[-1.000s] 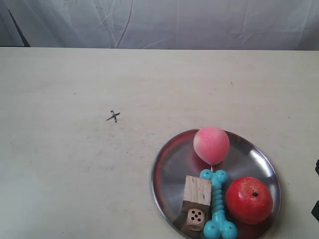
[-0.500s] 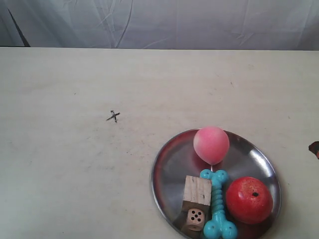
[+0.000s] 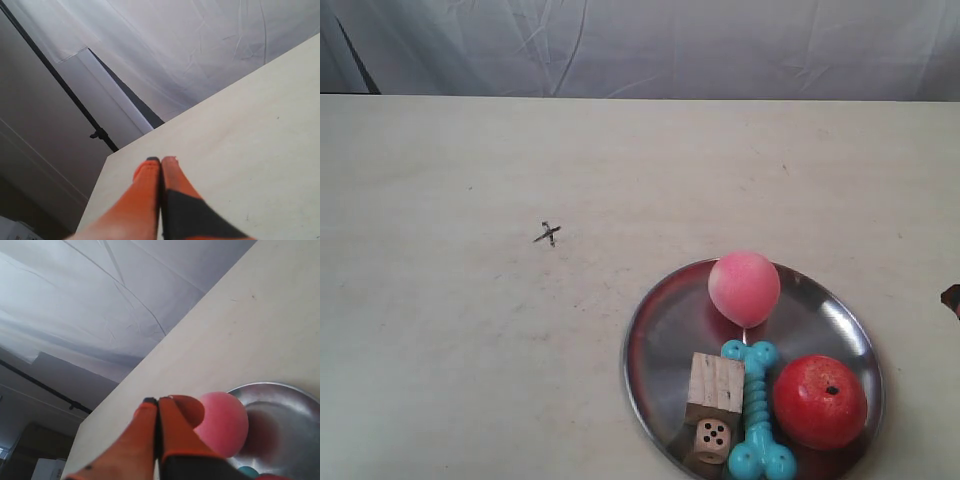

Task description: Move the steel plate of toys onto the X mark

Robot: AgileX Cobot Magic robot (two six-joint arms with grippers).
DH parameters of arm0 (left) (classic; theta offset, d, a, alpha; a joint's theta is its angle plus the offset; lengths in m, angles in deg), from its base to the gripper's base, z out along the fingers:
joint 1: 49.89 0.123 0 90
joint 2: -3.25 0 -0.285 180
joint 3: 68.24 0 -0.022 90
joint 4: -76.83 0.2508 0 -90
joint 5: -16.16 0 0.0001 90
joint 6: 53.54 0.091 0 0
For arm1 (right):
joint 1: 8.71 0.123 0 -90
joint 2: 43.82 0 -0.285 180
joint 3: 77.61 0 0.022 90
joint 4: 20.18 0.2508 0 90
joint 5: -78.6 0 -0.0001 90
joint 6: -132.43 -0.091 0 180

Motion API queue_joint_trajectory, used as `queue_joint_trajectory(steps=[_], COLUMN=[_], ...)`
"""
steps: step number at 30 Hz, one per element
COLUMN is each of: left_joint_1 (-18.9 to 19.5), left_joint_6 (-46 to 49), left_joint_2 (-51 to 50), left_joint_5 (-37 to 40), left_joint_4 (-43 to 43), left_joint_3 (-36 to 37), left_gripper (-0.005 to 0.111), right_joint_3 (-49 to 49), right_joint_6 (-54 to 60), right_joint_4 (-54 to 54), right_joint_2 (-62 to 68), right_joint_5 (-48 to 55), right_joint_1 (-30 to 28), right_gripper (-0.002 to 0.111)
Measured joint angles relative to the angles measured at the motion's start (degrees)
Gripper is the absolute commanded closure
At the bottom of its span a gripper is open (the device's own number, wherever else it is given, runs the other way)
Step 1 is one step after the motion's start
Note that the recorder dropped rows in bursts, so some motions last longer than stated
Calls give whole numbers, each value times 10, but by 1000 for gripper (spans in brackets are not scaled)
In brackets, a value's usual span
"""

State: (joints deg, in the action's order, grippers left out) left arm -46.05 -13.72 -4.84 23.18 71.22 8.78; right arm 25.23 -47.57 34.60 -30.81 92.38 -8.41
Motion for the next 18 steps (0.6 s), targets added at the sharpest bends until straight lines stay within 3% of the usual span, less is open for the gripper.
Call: queue_joint_trajectory(steps=[5, 8, 13, 18], left_joint_1=[0, 0, 0, 0], left_joint_6=[0, 0, 0, 0], left_joint_2=[0, 0, 0, 1], left_joint_5=[-1, -9, -118, -252], left_joint_4=[2, 47, 140, 177], left_joint_3=[0, 0, 1, 1], left_gripper=[107, 107, 107, 107], right_joint_3=[0, 0, 0, 0], right_joint_6=[0, 0, 0, 0], right_joint_4=[0, 0, 0, 2], right_joint_2=[0, 0, 0, 0], right_joint_5=[1, 7, 9, 10], right_joint_1=[0, 0, 10, 13], right_gripper=[108, 108, 108, 108])
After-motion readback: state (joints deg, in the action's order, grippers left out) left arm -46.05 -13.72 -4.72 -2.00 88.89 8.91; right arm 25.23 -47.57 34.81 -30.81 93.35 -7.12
